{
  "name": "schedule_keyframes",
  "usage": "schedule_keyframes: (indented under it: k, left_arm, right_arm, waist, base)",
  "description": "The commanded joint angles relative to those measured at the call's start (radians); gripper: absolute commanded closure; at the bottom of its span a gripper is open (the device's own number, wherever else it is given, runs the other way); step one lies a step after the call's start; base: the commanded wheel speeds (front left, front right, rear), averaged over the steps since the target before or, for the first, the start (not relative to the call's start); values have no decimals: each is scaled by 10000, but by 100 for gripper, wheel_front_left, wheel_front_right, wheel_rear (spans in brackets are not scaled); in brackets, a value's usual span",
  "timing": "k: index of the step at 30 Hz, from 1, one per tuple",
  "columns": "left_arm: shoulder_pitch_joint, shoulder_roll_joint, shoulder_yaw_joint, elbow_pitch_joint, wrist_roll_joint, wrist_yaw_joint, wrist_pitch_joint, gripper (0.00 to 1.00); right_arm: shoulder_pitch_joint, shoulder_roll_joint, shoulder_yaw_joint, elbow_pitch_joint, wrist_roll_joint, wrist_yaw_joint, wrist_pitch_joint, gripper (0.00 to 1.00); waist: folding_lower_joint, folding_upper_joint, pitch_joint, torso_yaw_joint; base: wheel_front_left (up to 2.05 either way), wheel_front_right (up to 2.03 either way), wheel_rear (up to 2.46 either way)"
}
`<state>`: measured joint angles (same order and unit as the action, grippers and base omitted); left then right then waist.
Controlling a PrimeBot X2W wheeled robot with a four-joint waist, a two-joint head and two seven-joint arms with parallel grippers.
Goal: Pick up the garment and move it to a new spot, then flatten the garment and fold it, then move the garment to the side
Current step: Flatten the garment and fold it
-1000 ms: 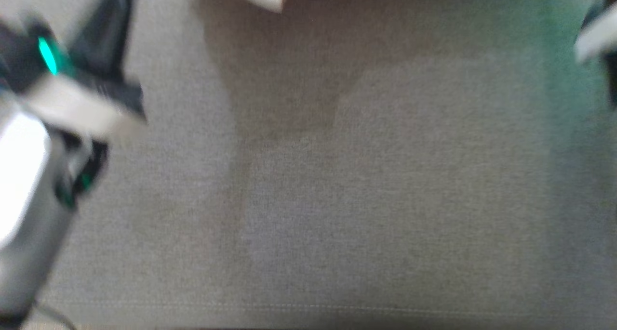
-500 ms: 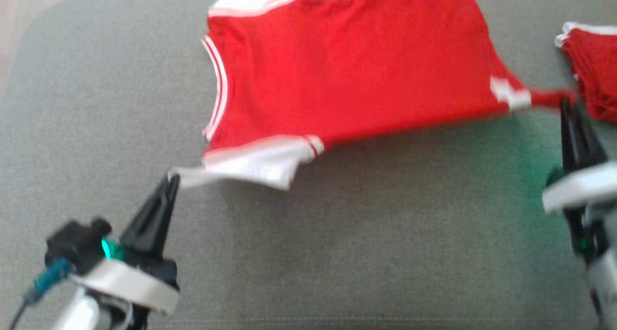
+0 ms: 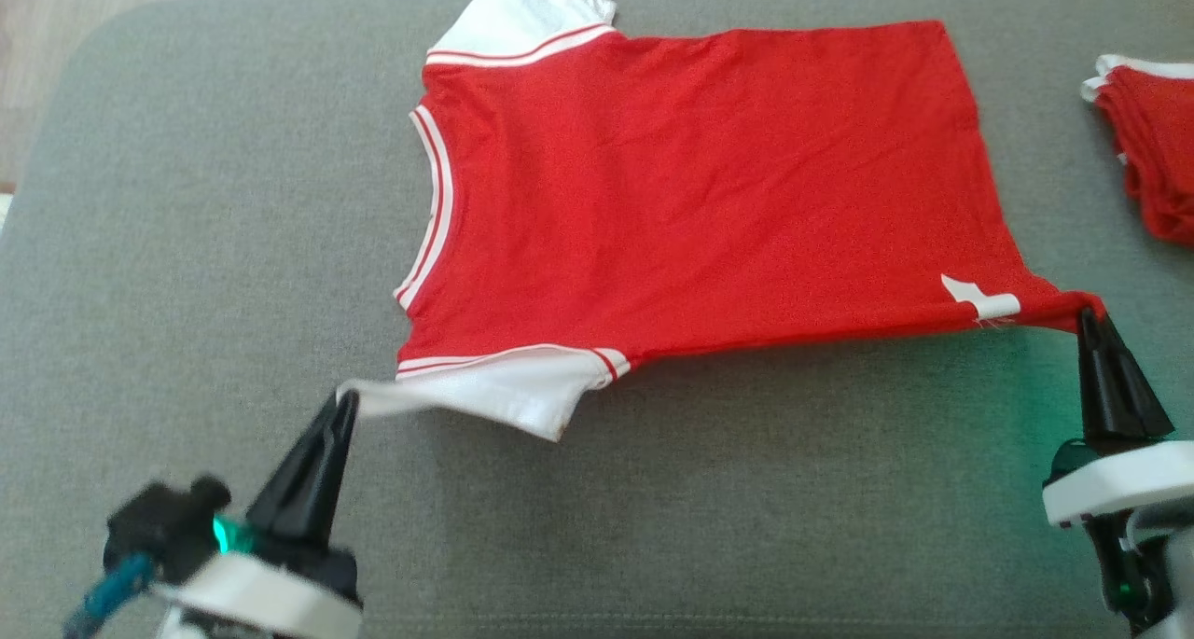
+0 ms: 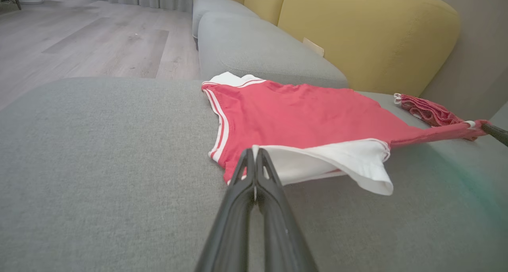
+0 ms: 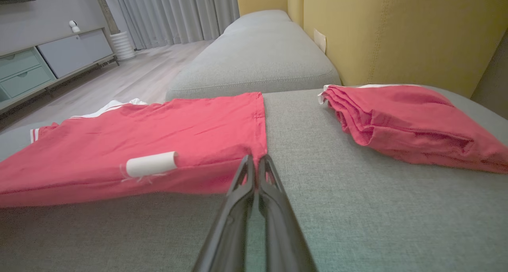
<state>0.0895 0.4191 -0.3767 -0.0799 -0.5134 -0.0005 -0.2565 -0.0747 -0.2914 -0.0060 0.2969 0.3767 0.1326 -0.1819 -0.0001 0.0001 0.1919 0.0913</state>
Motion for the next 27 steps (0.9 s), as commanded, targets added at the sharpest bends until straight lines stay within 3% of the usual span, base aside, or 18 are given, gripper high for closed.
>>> schedule_keyframes:
  k: [1,15,27]
  left_arm:
    - [-680,98,513,-216,-53,-12,-49,100]
    - [-4905,-712,-7,2970,270,-1018,-51,100]
    - [-7168,-890,-230,4654,951,-1286,-52,100]
  right_arm:
    - [-276,-168,71,-295,-50,-19,48,100]
    - [-2154,-279,-68,527,-1042,-19,554,100]
    - [-3586,-434,309,1235,-1490,-19,627,100]
  waist:
    - [1,-1,93,49]
    - [1,-1,1419,239]
    - [1,-1,2340,127]
  base:
    - [0,0,0]
    - [0,0,0]
    - [0,0,0]
